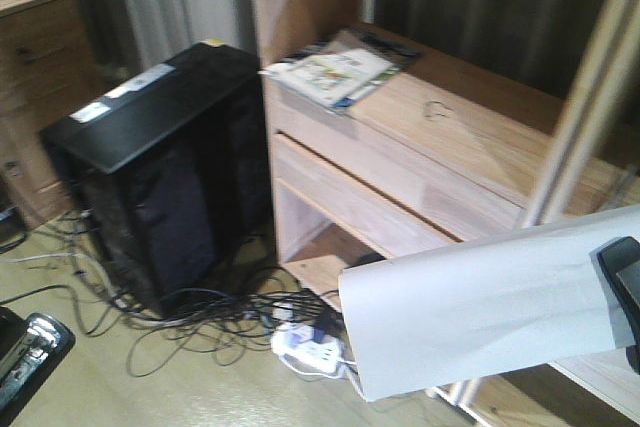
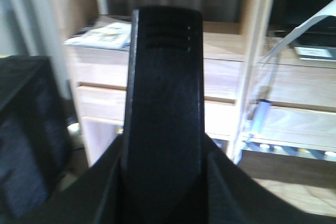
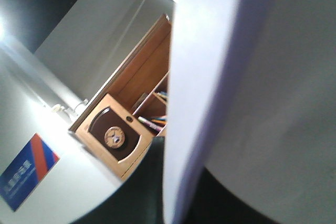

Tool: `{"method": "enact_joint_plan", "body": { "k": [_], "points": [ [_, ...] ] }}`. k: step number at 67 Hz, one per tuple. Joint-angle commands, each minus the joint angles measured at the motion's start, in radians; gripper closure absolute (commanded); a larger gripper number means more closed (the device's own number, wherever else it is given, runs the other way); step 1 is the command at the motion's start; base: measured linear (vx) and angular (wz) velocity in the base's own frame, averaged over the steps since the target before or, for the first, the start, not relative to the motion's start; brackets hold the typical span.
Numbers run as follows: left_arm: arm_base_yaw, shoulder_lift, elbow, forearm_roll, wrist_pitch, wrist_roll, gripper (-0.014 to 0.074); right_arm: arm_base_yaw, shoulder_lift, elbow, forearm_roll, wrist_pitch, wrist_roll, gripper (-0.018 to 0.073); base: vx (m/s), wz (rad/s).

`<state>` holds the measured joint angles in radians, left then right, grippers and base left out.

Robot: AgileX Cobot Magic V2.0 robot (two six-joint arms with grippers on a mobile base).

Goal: Grab stapler and paper to desk for stapling
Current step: 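Turn the base away from the shelf toward the desk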

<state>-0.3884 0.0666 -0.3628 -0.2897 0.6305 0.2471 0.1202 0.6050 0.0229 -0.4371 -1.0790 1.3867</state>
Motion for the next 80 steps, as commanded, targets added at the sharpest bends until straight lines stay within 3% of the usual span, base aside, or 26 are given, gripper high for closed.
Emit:
{"method": "enact_joint_plan", "body": {
  "k": [1,80],
  "points": [
    [-0.003,0.014,-0.03,-0.022,-0.121,-0.002,0.0603,0.001,0.002,0.008,0.017,-0.063,-0.006,0.0568,0.07,0.44],
    [-0.003,0.014,-0.03,-0.022,-0.121,-0.002,0.0603,0.001,0.002,0.008,0.017,-0.063,-0.006,0.0568,0.09,0.59]
  ]
}}
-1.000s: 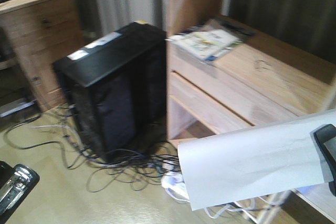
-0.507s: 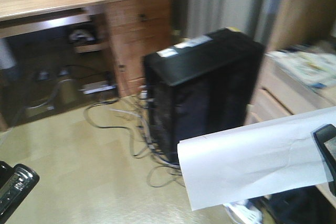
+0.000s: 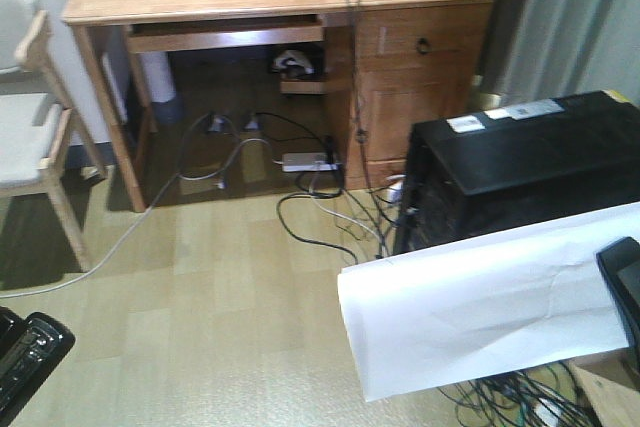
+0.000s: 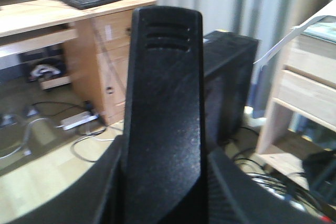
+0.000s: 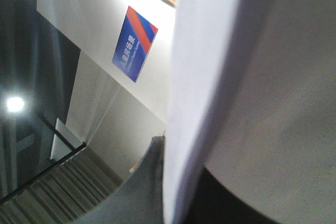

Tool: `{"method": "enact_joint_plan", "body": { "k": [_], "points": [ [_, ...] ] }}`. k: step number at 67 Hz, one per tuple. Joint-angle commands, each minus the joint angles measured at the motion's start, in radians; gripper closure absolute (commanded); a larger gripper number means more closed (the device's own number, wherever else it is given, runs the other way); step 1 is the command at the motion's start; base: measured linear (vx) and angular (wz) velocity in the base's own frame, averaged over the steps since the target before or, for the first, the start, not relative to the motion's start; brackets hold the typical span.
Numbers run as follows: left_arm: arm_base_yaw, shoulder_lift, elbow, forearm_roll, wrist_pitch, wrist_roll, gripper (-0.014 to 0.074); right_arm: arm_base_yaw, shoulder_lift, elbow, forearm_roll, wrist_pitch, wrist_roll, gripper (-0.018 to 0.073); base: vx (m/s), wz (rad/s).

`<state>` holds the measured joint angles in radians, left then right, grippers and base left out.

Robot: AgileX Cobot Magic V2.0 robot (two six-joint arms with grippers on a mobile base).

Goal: Grab stapler and paper to desk for stapling
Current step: 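Turn the base away from the shelf toward the desk, then drive the base forward up to the wooden desk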

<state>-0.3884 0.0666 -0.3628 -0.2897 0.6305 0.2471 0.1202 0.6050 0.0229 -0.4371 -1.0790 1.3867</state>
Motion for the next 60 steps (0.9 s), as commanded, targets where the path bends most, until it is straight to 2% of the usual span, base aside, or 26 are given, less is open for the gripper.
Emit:
{"method": "enact_joint_plan", "body": {
  "k": [1,60],
  "points": [
    [-0.003,0.014,-0.03,-0.022,-0.121,-0.002,0.0603,0.001,0.002,0.008,0.017,-0.063,-0.006,0.0568,0.11,0.3],
    [-0.003,0.014,-0.03,-0.022,-0.121,-0.002,0.0603,0.001,0.002,0.008,0.017,-0.063,-0.006,0.0568,0.16,0.12]
  ]
}}
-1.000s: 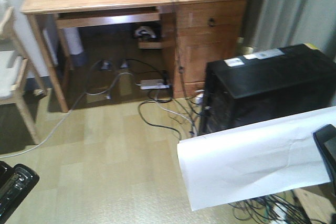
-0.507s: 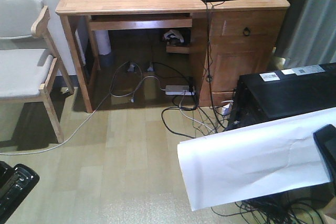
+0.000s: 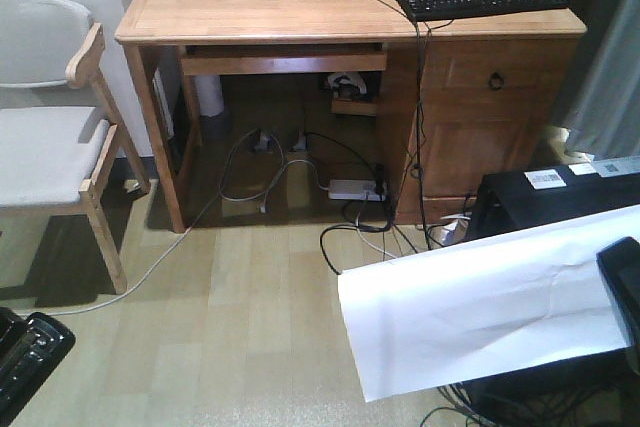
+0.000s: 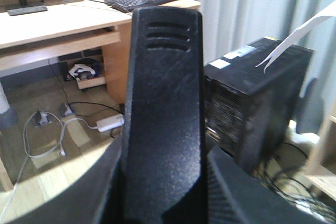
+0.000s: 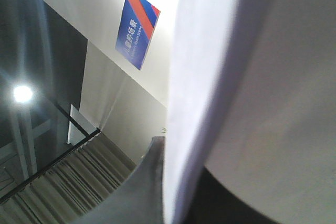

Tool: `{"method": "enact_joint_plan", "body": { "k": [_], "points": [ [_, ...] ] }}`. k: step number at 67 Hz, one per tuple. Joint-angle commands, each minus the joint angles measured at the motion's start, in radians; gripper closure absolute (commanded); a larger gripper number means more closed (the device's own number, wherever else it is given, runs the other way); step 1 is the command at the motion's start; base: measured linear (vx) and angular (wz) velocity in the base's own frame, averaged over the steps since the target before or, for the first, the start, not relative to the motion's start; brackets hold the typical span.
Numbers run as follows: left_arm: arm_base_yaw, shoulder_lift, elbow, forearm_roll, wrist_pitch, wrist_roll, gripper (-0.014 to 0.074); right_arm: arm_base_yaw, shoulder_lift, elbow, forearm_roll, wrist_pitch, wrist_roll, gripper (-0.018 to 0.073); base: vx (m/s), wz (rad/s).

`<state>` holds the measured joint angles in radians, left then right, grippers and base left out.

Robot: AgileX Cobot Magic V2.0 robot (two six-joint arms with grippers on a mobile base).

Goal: Grab stapler and paper to desk for stapling
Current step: 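Drive the base forward up to the wooden desk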

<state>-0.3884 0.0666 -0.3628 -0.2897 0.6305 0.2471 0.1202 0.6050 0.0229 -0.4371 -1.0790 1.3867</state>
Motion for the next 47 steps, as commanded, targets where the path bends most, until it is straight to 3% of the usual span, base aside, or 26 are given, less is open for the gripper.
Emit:
{"method": "enact_joint_plan", "body": {
  "k": [1,47],
  "points": [
    [-0.003,0.014,-0.03,-0.022,-0.121,-0.002,0.0603,0.001,0.002,0.008,0.017,-0.063,-0.006,0.0568,0.23,0.03],
    [-0.003,0.014,-0.03,-0.022,-0.121,-0.002,0.0603,0.001,0.002,0.008,0.017,-0.063,-0.006,0.0568,0.23,0.03]
  ]
}}
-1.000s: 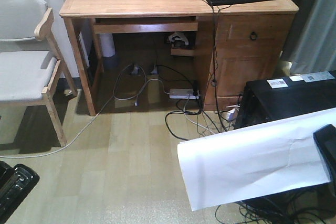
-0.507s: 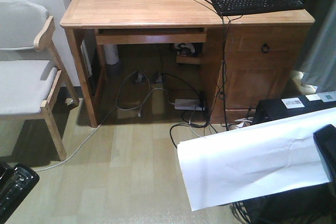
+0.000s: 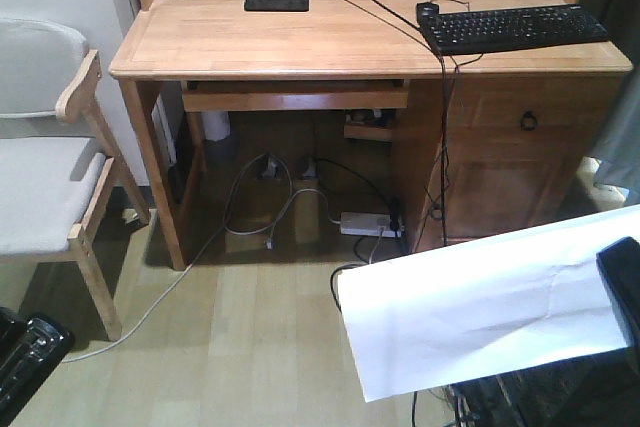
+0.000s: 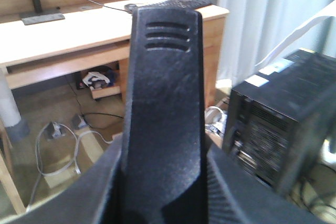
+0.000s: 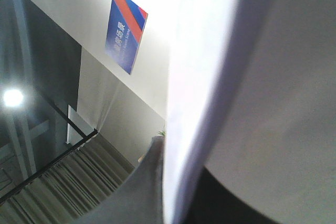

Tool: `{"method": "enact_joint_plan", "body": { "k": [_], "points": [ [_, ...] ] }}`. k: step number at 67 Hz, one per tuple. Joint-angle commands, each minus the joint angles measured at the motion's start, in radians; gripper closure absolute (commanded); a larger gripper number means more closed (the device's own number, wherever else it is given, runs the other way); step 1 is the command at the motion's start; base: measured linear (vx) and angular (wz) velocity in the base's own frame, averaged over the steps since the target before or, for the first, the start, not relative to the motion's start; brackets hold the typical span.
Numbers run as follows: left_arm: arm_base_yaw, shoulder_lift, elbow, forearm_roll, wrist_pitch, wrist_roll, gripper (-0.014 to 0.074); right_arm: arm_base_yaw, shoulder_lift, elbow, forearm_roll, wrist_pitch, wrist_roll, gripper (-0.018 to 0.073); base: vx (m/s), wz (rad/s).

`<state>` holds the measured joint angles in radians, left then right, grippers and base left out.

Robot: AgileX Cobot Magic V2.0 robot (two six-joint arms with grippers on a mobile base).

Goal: Grab stapler and paper to desk for stapling
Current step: 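Drive the base forward up to the wooden desk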

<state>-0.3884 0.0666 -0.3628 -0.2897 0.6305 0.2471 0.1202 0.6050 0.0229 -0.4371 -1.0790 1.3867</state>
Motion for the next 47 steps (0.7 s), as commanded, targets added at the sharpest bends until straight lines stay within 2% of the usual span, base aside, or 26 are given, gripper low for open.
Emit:
{"method": "enact_joint_plan", "body": {
  "k": [1,47],
  "points": [
    [-0.003,0.014,-0.03,-0.022,-0.121,-0.002,0.0603,0.001,0.002,0.008,0.017,-0.063,-0.006,0.0568,0.23,0.02],
    [-0.003,0.014,-0.03,-0.022,-0.121,-0.002,0.0603,0.001,0.002,0.008,0.017,-0.063,-0.006,0.0568,0.2,0.0]
  ]
}}
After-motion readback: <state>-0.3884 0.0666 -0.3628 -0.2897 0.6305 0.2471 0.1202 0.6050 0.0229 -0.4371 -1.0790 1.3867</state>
